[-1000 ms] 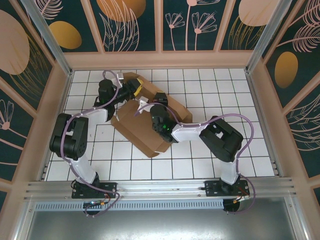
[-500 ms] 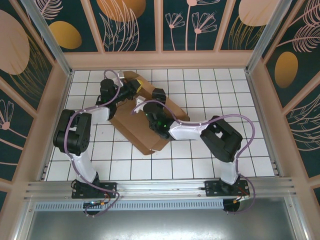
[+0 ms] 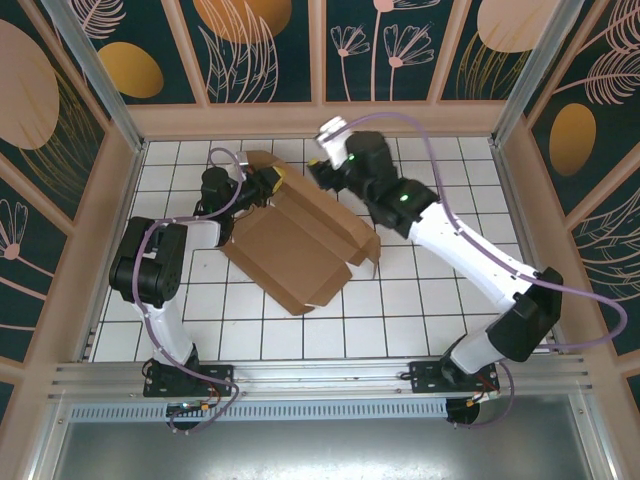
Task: Fold the paper box
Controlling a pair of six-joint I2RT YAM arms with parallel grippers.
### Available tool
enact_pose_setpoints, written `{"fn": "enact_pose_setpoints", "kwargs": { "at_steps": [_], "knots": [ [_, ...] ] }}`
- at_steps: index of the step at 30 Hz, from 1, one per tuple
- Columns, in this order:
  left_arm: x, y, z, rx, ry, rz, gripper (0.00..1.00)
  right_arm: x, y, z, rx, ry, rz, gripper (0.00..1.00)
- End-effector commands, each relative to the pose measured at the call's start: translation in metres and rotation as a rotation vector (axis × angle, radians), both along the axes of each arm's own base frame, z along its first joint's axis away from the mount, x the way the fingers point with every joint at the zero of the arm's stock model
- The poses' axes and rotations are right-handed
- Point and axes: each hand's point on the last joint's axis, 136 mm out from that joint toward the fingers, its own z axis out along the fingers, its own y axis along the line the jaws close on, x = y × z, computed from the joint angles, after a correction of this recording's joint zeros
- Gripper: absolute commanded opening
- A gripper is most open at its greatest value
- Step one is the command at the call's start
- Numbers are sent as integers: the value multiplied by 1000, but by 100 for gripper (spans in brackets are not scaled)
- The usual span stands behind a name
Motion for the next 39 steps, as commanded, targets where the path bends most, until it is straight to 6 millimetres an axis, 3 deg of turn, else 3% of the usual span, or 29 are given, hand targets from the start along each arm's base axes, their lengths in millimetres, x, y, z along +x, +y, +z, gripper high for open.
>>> {"fn": "enact_pose_setpoints", "kwargs": {
  "at_steps": [1,3,8,17,19,23,31,39],
  "knots": [
    [-4,1,2,35,-47,-4,0,1,-9,-82,13,318,-58,78],
    [-4,1,0,49,-43,-4,0,9,-14,-102,5,386,-81,78],
    [-2,-1,-1,61,-44,-18,1,0,15,-132,40,517,68,78],
    [-6,-11,-4,78,-75,-107,15,9,9,-184,-95,578,35,71],
    [-3,-15,4,82,-106,-132,19,9,7,-189,-103,579,36,68],
    [0,-21,2,105,-124,-189,23,6,9,-194,-106,591,67,61],
    [9,-24,-1,115,-145,-209,21,1,13,-193,-89,600,115,58],
    [16,-17,5,40,-119,-129,1,10,6,-178,-68,562,69,63]
  ]
}}
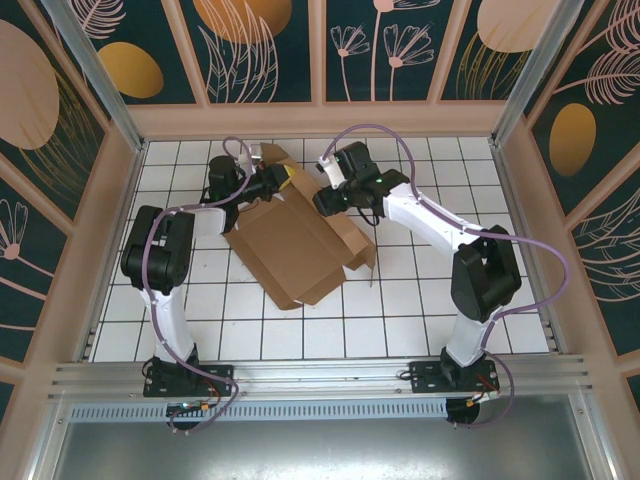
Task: Fold the paper box
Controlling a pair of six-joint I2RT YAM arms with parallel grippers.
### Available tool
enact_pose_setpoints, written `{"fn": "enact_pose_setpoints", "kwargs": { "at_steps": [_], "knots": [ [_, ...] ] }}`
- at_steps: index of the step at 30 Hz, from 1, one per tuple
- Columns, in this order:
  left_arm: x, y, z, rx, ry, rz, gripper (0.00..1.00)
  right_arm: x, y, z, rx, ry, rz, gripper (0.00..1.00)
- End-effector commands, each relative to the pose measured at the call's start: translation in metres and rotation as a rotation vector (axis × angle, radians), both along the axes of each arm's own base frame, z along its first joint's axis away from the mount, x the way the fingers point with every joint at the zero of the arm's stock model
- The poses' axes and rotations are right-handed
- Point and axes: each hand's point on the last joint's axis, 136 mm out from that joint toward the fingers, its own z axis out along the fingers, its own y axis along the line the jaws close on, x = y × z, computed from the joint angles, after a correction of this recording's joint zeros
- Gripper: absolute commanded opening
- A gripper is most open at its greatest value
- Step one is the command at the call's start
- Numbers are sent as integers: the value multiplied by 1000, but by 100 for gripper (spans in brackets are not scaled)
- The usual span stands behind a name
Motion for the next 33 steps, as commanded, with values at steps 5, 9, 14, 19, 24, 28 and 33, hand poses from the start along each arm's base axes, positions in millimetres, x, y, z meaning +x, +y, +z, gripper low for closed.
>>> {"fn": "enact_pose_setpoints", "kwargs": {
  "at_steps": [5,9,14,19,24,28,33],
  "knots": [
    [-4,24,23,-95,7,235,0,12,-21,45,48,-108,-155,71],
    [-12,29,39,-74,0,357,0,18,-46,77,104,-180,-313,71],
    [-23,44,33,24,83,579,0,15,-68,96,238,-111,-433,70],
    [-40,51,18,11,165,696,0,12,-83,108,405,33,-490,68],
    [-60,53,7,-82,144,745,0,4,-82,103,450,103,-477,65],
    [-77,52,-2,-95,120,786,0,-2,-78,79,452,173,-467,65],
    [-88,54,-13,-53,168,839,0,-6,-84,66,475,226,-546,67]
  ]
}}
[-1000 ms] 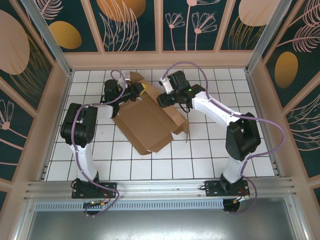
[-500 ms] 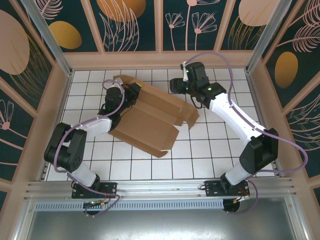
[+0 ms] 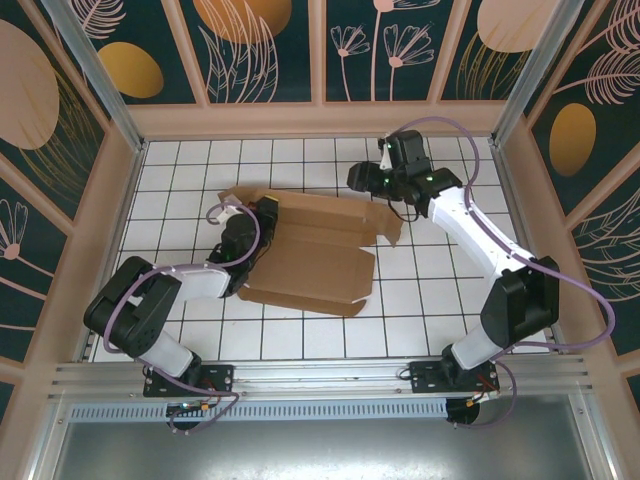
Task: Fold the paper box
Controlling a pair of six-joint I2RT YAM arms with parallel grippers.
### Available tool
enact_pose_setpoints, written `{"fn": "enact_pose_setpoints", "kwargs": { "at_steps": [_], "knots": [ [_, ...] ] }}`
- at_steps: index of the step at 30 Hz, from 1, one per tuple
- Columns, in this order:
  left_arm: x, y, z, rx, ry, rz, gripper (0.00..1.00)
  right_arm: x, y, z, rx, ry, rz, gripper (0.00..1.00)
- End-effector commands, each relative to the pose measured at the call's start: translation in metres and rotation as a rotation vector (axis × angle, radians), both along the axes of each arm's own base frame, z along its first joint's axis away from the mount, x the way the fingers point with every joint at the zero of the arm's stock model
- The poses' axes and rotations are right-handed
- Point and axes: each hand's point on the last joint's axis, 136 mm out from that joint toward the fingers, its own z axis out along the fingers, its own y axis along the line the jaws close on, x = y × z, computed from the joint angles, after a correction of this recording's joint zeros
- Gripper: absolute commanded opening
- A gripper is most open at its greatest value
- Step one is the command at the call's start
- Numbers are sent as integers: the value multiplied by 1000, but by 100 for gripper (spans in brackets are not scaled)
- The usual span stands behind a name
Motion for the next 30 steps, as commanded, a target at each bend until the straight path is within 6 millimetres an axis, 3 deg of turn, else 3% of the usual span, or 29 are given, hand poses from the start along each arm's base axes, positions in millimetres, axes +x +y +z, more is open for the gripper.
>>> {"fn": "enact_pose_setpoints", "kwargs": {
  "at_steps": [1,8,12,18,23,30],
  "knots": [
    [-6,15,-12,40,75,99,0,-5,-8,11,65,24,-84,69],
    [-9,17,-7,103,157,136,0,-16,-18,26,106,35,-134,71],
    [-12,14,-16,95,177,123,0,-17,-24,8,140,97,-133,71],
    [-14,15,-28,122,201,121,0,-19,-17,-26,144,163,-101,71],
    [-11,10,-27,125,209,107,0,-21,-14,-44,133,188,-84,71],
    [-9,5,-30,143,218,84,0,-15,-25,-24,60,103,-116,72]
  ]
}}
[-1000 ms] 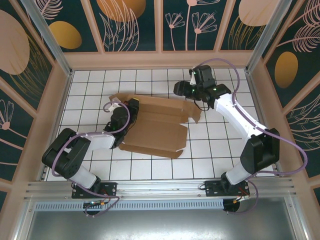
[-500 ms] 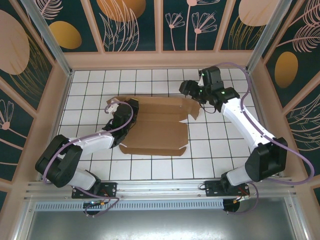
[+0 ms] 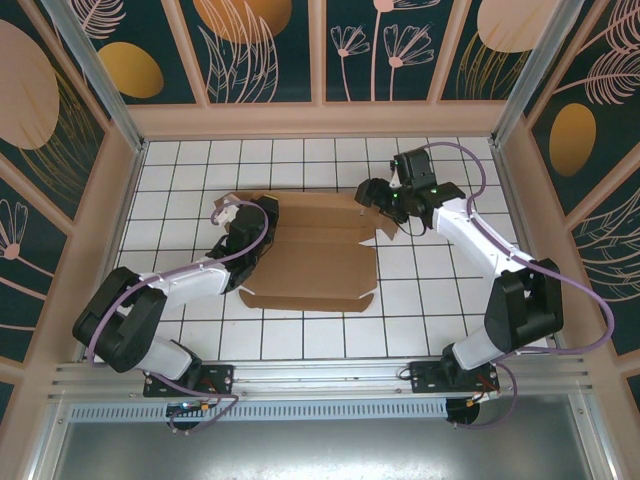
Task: Fold the paper box
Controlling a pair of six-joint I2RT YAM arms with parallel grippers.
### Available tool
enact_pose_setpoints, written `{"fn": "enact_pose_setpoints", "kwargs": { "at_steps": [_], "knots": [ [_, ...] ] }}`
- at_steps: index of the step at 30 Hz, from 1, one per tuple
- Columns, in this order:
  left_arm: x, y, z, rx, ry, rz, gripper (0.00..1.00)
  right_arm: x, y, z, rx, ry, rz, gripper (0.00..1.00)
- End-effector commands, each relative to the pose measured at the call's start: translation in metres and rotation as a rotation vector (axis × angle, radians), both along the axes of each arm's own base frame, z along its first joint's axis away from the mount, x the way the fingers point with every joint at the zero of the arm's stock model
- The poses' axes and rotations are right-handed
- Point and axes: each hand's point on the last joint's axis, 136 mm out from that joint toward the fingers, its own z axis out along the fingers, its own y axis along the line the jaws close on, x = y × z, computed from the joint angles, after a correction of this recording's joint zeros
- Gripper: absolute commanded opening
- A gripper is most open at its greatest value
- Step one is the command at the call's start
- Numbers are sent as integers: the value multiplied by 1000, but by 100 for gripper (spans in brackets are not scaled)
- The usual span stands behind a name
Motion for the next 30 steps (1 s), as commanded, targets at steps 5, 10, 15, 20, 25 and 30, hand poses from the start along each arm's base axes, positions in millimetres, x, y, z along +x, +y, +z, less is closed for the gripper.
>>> {"fn": "enact_pose_setpoints", "kwargs": {
  "at_steps": [5,10,15,20,25,30],
  "knots": [
    [-7,1,-31,84,106,-15,0,3,4,13,-24,-53,9,72],
    [-7,-1,-30,77,105,-24,0,8,18,1,15,-34,25,72],
    [-8,-2,-31,71,107,-33,0,13,43,9,172,-44,74,68],
    [-9,-2,-32,69,109,-32,0,11,53,11,316,-37,75,53],
    [-9,-1,-31,71,107,-29,0,14,47,4,369,-11,46,39],
    [-10,4,-31,95,111,-13,0,13,18,22,206,-127,21,63]
  ]
}}
